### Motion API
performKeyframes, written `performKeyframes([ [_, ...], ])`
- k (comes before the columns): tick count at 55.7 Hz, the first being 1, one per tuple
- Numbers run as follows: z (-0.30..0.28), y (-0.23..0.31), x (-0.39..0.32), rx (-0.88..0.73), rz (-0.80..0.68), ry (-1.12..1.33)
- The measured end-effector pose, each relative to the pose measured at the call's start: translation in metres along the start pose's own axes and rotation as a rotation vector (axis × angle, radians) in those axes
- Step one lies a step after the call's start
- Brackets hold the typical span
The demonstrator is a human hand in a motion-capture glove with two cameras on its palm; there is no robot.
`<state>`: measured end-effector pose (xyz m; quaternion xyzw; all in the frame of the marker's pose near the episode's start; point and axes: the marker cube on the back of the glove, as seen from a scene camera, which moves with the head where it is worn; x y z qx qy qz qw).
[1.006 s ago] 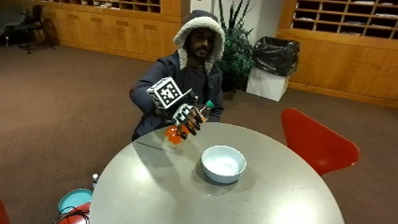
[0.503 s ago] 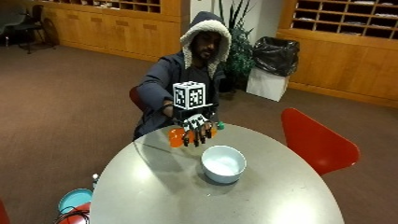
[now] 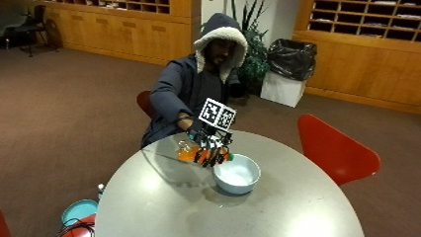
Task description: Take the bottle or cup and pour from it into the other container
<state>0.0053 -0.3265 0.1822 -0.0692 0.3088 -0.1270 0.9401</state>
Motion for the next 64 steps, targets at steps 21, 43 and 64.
performKeyframes([
  [21,0.004,-0.004,-0.023,-0.020,-0.086,0.192],
  [43,-0.004,0.003,-0.020,-0.005,-0.072,0.154],
  [64,-0.011,0.010,-0.011,0.032,-0.048,0.062],
])
